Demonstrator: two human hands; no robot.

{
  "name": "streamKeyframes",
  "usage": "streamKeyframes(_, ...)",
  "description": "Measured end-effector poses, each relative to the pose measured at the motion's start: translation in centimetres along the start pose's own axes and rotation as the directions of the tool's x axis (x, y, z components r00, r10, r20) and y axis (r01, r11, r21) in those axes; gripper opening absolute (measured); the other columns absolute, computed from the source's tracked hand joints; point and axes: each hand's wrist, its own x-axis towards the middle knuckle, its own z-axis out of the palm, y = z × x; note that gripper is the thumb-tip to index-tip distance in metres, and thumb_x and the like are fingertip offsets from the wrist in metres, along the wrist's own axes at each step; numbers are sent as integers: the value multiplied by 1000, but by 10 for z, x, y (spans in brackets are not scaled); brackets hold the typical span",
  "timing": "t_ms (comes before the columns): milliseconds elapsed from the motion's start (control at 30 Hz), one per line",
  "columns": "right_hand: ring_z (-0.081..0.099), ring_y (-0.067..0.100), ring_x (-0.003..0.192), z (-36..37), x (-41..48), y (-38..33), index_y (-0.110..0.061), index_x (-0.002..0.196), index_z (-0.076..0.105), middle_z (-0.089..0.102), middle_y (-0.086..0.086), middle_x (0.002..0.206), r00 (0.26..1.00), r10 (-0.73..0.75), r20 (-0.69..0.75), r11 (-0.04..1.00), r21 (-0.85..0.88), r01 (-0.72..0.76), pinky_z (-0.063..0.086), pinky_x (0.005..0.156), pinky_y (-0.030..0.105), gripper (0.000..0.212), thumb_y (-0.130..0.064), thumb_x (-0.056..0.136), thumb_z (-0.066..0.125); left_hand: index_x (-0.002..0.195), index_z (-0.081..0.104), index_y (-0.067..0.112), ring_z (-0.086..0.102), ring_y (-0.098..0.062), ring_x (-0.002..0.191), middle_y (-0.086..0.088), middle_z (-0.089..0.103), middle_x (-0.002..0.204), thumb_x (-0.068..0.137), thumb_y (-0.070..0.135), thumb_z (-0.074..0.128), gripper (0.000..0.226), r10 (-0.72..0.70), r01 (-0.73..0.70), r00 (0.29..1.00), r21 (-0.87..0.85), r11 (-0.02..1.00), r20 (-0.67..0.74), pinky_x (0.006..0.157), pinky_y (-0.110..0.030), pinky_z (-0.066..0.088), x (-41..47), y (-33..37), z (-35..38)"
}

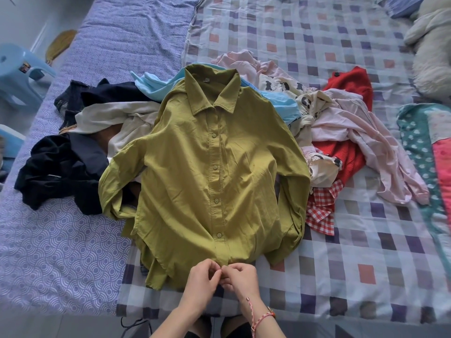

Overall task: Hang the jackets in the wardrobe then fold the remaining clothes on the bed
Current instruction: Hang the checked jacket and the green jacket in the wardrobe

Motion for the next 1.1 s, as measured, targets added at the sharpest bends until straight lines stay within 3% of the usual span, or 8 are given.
streamKeyframes(167,58,19,55,-1,1,1,-11,45,63,58,8,52,1000,-7,-2,997,-83,7,49,54,25,32,-2,75,57,63,49,30,52,-3,61,11,56,63,83,5,64,35,-11,11,1000,12,1000,4,59,-10,39,-1,1,1)
streamKeyframes(367,48,13,53,4,-5,-4,-12,48,57,54,4,52,988,-144,-54,930,-350,116,45,53,24,31,-9,79,55,66,52,28,54,-1,62,11,58,66,83,2,62,33,-22,22,1000,3,1000,-14,61,-10,41,-3,6,-2)
streamKeyframes(667,57,17,63,6,-1,4,-17,48,47,57,2,57,977,-195,-83,913,-378,151,48,62,25,41,-10,87,52,67,54,25,56,-1,65,9,60,68,84,2,62,30,-70,67,996,-55,996,-61,61,-7,41,-5,10,-3)
streamKeyframes(868,59,22,70,9,-1,7,-17,56,44,54,1,62,978,-209,-19,887,-424,181,46,63,28,36,-11,91,47,69,57,11,51,-2,57,2,58,66,90,3,55,22,-221,219,975,-93,971,-15,53,-7,39,-2,10,-5)
streamKeyframes(934,56,16,67,7,-3,6,-20,60,47,55,-3,64,975,-224,8,881,-425,206,45,60,22,34,-13,93,48,64,55,4,53,-4,44,-5,56,58,92,0,52,28,-371,394,919,-280,876,132,41,-9,38,3,14,-9)
streamKeyframes(1001,52,8,66,3,-3,4,-24,64,48,55,-8,67,971,-234,38,872,-434,227,40,58,15,32,-16,94,49,63,53,0,54,-10,37,-8,52,49,94,-2,47,31,-491,594,804,-441,673,336,36,-15,42,7,20,-16)
streamKeyframes(1034,51,7,68,1,-2,4,-25,66,48,55,-9,69,972,-225,65,872,-433,230,41,62,17,29,-19,95,49,67,55,0,56,-13,40,-6,53,47,94,-1,48,28,-524,661,750,-475,581,403,36,-16,44,9,21,-20)
streamKeyframes(1101,48,5,70,-4,-1,2,-24,71,49,54,-9,73,970,-176,169,890,-395,230,41,67,20,23,-26,94,51,76,58,3,57,-15,51,-4,56,49,93,2,51,19,-548,710,704,-474,521,451,39,-18,46,11,20,-25)
